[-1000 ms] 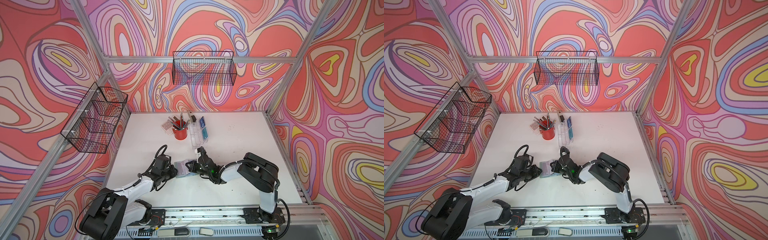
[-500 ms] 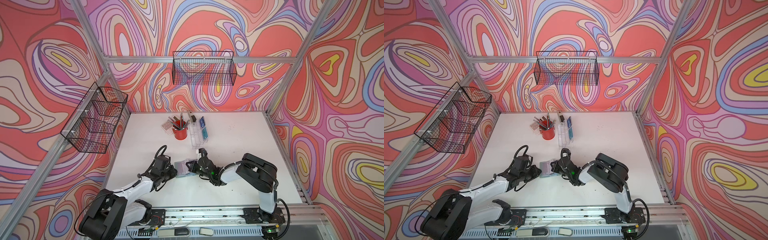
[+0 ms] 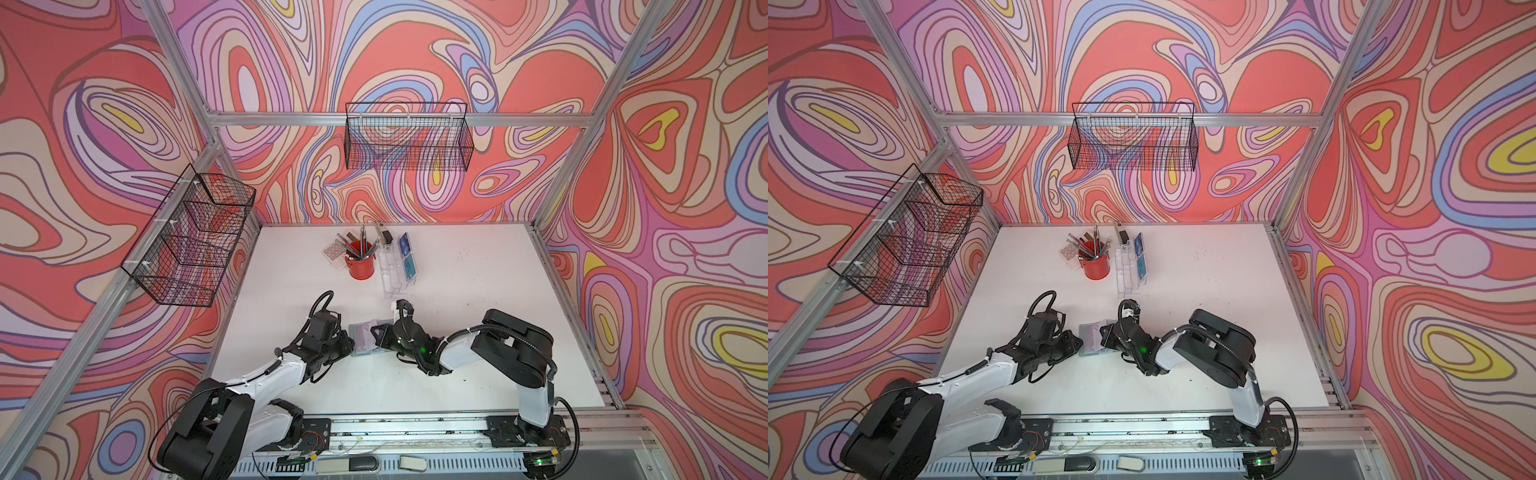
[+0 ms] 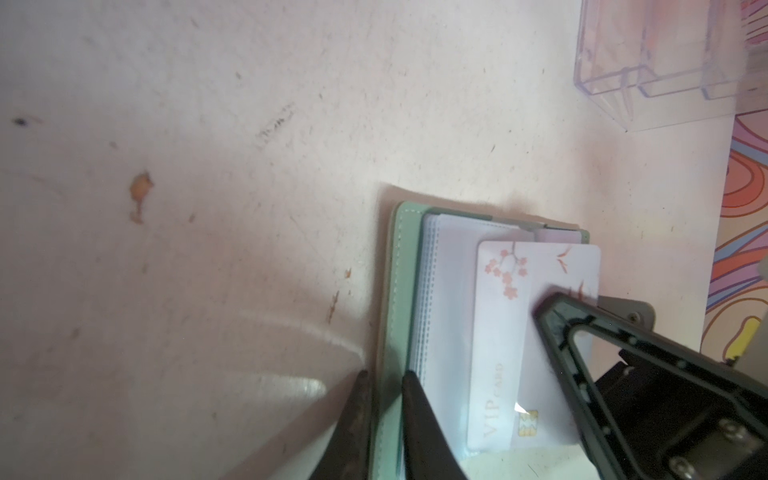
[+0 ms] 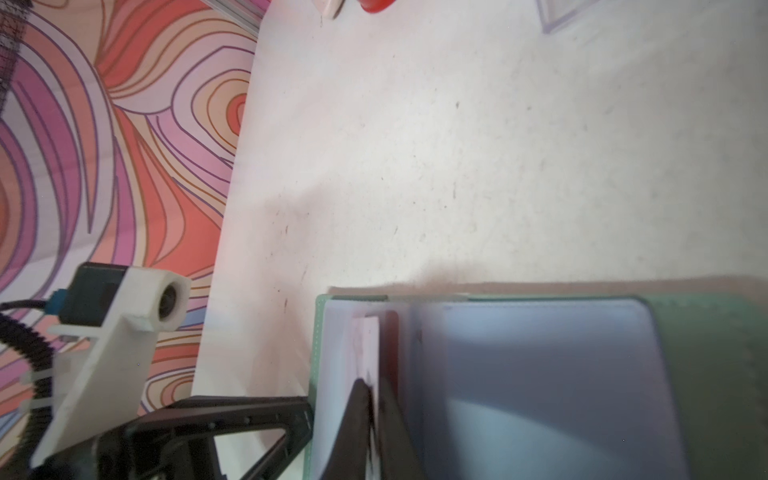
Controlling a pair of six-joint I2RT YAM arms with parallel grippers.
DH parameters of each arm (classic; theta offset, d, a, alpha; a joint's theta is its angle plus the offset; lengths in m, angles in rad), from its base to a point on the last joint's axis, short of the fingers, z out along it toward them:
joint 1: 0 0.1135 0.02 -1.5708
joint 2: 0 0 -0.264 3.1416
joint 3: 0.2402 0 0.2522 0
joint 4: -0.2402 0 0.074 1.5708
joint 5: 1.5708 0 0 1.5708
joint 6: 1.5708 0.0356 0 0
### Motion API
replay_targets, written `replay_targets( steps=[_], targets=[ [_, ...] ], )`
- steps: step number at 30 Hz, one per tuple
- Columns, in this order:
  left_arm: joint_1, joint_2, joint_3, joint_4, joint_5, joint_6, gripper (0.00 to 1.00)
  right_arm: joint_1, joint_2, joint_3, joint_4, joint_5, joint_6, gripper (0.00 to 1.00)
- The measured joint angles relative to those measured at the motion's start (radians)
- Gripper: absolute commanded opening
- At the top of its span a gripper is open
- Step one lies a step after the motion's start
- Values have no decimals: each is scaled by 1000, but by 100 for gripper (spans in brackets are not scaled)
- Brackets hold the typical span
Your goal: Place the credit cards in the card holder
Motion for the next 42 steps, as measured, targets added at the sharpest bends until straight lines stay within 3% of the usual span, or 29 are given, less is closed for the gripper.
replay_targets(
  steps=[6,14,20,30,42],
  targets=[
    [0,0,0,0,1,0,18,10,-82,37,-213,72,-51,41],
    [0,-22,-2,-18,1,1,19,10,-164,102,-447,173,-113,52],
    [0,-58,-11,-29,1,5,20,10,-184,84,-490,198,-117,51],
    [0,-15,-14,5,36,5,19,10,-138,59,-402,106,-99,50],
    [0,29,-22,85,76,0,19,33,-87,91,-338,73,-88,40]
  ],
)
